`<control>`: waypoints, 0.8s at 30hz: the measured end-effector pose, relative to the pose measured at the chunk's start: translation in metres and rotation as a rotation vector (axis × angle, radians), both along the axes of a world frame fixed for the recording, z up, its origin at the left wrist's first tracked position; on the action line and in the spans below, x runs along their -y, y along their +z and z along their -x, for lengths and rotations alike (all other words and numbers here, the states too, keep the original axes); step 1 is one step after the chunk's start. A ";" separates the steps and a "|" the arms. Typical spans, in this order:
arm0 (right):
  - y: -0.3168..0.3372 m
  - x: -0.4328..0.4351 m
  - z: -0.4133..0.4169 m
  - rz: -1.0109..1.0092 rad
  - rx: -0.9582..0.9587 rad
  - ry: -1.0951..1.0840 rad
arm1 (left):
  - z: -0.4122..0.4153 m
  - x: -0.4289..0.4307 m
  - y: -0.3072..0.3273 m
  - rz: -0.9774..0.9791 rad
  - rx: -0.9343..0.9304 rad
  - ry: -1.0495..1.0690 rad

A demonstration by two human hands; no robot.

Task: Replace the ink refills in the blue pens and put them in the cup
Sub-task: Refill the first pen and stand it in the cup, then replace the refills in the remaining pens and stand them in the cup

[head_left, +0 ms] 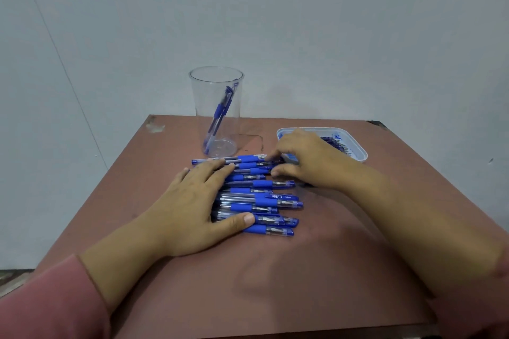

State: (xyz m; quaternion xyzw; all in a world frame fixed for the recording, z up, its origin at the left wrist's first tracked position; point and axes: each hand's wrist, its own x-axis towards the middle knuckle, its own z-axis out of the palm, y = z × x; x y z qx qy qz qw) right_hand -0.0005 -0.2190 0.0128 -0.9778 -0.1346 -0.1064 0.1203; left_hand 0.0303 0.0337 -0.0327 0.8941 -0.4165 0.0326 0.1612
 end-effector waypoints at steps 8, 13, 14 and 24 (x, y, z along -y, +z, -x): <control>-0.001 -0.001 0.003 0.091 -0.009 -0.061 | 0.002 0.000 0.002 -0.004 -0.004 0.003; 0.008 0.002 0.008 0.056 0.075 -0.026 | 0.005 0.001 0.013 0.062 0.032 -0.005; 0.013 0.004 0.010 0.039 0.104 -0.016 | 0.006 0.003 0.017 0.092 0.076 -0.016; -0.003 0.020 0.048 -0.137 0.199 0.062 | 0.004 0.055 0.042 0.280 0.255 -0.130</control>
